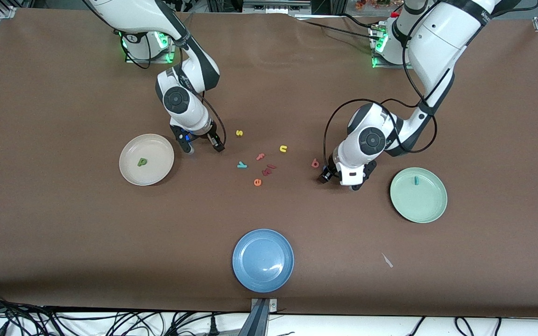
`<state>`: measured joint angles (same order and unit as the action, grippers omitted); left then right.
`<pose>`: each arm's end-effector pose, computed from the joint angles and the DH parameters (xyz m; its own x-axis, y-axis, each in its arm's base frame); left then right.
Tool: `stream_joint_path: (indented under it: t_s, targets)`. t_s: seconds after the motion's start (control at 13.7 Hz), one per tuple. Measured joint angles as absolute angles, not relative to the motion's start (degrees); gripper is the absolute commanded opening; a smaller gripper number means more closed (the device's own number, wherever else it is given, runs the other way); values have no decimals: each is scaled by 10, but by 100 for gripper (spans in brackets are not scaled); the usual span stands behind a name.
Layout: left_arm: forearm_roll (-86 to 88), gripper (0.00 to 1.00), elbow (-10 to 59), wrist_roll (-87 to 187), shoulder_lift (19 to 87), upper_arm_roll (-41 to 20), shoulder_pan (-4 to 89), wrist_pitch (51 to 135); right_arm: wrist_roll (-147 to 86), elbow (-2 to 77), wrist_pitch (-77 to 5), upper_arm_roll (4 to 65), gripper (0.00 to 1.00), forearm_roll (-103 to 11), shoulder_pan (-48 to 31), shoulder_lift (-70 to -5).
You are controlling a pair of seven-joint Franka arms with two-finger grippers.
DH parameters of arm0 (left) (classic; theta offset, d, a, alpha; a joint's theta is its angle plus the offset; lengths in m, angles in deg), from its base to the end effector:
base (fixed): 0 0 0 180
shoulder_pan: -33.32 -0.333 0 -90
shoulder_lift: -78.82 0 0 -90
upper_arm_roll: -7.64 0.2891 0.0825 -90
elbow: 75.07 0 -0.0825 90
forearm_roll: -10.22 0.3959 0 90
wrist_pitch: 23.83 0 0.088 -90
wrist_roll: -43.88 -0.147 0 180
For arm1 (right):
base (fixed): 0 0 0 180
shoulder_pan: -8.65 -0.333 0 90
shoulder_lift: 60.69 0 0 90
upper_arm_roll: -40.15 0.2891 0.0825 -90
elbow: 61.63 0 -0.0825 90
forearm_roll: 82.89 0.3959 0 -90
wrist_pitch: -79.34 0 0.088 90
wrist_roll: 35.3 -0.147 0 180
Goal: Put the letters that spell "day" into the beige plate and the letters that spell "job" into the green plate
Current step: 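Grasp the yellow letter and blue o with the right and left grippers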
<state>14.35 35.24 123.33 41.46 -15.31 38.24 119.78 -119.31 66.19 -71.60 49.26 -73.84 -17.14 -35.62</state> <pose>0.5369 -0.2943 0.0998 0.6003 0.7753 -0.1963 0.7928 -0.6092 0.0182 0.4350 0.3120 0.0982 0.5244 -0.8395 -0.1422 -0.8456 -0.5331 0.0286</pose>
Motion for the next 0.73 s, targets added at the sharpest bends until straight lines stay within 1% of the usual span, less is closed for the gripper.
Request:
stream_joint_path:
  t_s: [0.07, 0.15, 0.22, 0.37, 0.59, 0.73]
  targets:
    - [144, 58, 352, 1234, 415, -153, 382, 1198, -1193, 662, -721, 493, 36, -738, -171, -353]
    - [144, 50, 353, 1234, 415, -153, 383, 1198, -1193, 662, -724, 493, 27, -739, -171, -353]
    - [144, 48, 353, 1234, 415, -153, 384, 1198, -1193, 662, -727, 493, 24, -739, -171, -353]
    - [144, 37, 354, 1234, 415, -153, 386, 1198, -1193, 661, -732, 493, 20, -739, -171, -355]
    - [144, 22, 354, 1234, 417, -154, 386, 1198, -1189, 661, -730, 490, 20, -740, -171, -357]
    - [144, 11, 354, 1234, 417, -154, 387, 1198, -1165, 655, -704, 477, 20, -742, -171, -369]
